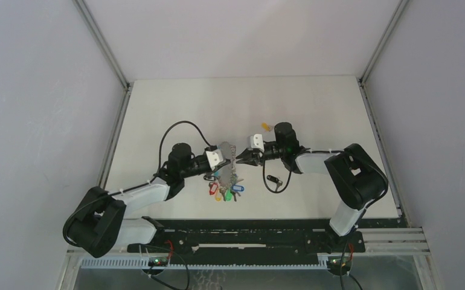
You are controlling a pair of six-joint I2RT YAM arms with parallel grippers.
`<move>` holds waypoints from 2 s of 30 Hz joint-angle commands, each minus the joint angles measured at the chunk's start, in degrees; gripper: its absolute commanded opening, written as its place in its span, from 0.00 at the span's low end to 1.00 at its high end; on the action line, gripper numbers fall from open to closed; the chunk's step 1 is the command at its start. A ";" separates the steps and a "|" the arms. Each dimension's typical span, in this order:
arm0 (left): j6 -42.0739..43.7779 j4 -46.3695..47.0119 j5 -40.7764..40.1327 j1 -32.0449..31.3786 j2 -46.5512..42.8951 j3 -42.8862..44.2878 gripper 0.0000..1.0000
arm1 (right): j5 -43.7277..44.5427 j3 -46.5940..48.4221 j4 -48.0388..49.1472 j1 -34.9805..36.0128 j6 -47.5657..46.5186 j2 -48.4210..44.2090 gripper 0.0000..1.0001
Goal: Put the keys on the keyring
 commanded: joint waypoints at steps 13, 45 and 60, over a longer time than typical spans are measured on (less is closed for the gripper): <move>4.18 -20.22 -6.74 -2.52 -3.73 11.90 0.00 | 3.57 1.61 -7.74 2.39 -9.04 -7.13 0.26; 4.27 -26.89 -8.66 -4.55 -3.98 16.02 0.00 | 5.51 3.70 -7.24 5.21 -9.56 -3.31 0.14; 3.42 -12.63 -12.92 -3.27 -6.91 5.95 0.43 | 0.66 -0.42 10.73 1.61 4.44 -3.20 0.00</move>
